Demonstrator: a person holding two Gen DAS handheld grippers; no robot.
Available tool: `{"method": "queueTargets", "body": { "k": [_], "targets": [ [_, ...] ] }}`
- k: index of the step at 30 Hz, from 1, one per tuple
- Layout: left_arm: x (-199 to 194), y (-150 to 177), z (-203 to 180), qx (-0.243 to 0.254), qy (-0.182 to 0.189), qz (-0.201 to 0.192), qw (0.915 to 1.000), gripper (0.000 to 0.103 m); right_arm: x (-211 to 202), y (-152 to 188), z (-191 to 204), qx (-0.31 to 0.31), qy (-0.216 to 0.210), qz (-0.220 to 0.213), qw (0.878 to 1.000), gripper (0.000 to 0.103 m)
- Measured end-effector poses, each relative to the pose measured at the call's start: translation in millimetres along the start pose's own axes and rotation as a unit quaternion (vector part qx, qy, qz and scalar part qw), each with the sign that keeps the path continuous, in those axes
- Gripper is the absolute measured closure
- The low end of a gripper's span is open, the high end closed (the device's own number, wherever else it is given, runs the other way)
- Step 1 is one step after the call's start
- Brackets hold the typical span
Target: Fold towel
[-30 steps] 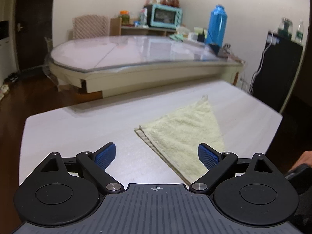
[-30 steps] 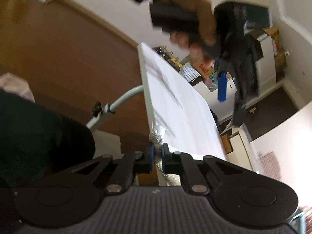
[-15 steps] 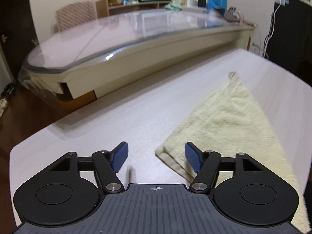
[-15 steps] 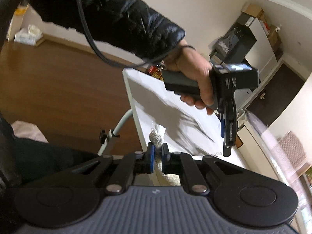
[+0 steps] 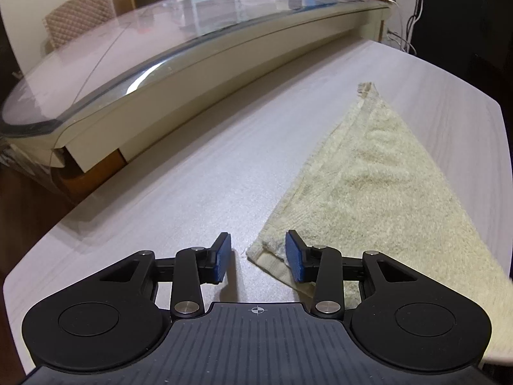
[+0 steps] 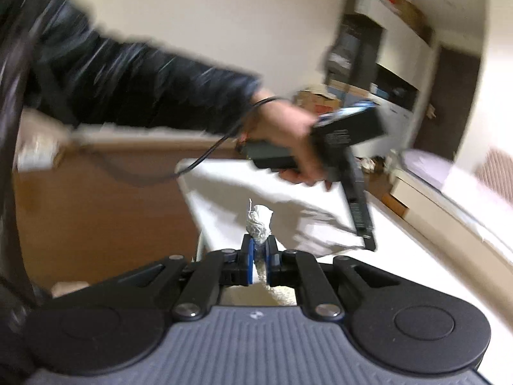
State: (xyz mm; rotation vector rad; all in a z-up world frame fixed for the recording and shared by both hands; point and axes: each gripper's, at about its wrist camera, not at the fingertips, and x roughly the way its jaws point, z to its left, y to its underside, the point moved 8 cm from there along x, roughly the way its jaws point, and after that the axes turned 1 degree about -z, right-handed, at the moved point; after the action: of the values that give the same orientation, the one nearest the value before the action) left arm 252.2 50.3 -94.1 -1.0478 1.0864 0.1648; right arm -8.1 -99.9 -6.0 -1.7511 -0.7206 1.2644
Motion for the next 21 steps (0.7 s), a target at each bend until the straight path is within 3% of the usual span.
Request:
{"method": "queueTargets", "body": {
  "k": [10,19,21],
  "targets": [
    [4.3,-3.2,10.1,-0.033,0.033,0.018,0.9987,0.059,-27.8,3.9,-127.7,0.146,0.043,-0.020,0.988,0.096],
    [5.6,-8.4,6.3,-0.010,0.021,0.037,0.9991,0.058,-38.6,44.2,-214.9,0.276,0.069,-0.037,0.958,0.096],
    [5.4,-8.9,5.2,-0.005,0.016,0.039,0.9991,0.058,-41.6,63.1,-232.6,0.318,0.076,-0.038,0.944,0.096]
  ]
}}
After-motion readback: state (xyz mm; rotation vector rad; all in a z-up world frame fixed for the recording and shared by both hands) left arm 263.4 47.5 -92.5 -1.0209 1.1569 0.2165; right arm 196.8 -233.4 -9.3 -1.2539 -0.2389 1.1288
